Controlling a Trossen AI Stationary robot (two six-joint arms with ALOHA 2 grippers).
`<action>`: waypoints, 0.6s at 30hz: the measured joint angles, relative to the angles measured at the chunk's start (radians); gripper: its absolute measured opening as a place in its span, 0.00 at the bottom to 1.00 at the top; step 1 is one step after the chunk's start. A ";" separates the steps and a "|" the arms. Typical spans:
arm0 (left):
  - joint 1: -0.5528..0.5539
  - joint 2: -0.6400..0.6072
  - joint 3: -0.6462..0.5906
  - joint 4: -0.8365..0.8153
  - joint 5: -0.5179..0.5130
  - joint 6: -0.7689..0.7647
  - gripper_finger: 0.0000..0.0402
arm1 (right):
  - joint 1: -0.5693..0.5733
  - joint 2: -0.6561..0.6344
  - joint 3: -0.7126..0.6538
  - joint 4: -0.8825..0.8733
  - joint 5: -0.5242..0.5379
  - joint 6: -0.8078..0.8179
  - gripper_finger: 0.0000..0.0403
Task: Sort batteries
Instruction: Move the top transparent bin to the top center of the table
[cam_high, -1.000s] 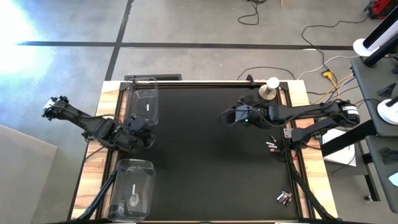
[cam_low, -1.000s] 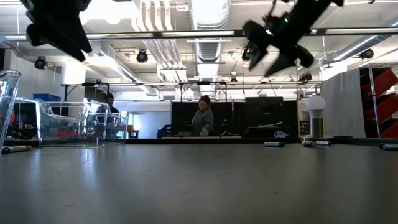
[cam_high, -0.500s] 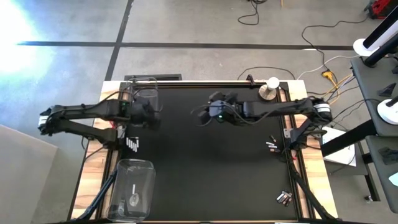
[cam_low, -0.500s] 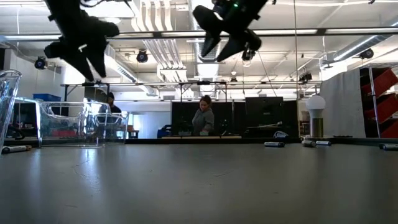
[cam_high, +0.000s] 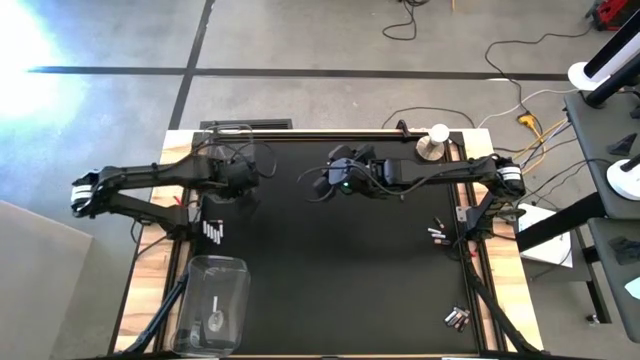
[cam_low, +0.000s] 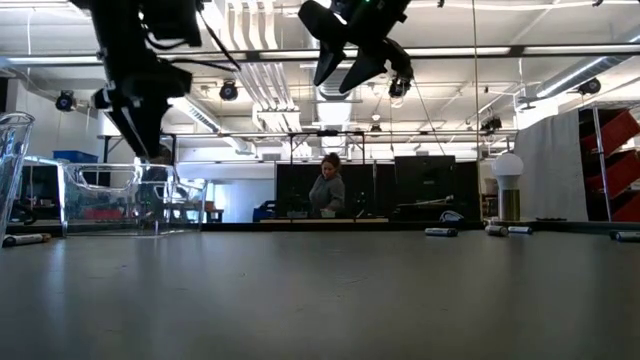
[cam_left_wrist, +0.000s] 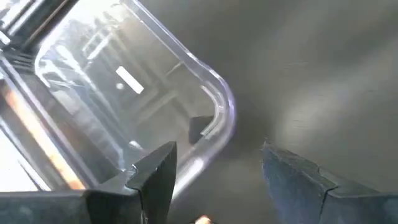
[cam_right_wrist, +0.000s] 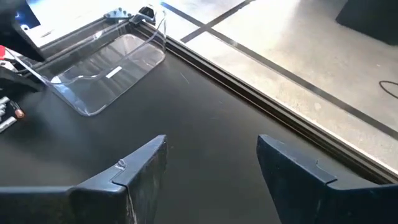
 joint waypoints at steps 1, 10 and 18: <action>0.013 0.017 0.000 0.009 -0.001 0.027 0.52 | 0.000 0.000 0.000 -0.001 0.000 0.001 0.59; 0.045 0.172 0.000 0.029 0.027 0.106 0.39 | 0.020 -0.001 0.000 -0.049 0.000 0.063 0.56; 0.049 0.274 0.000 0.092 0.033 0.165 0.17 | 0.040 -0.005 0.000 -0.086 0.000 0.079 0.57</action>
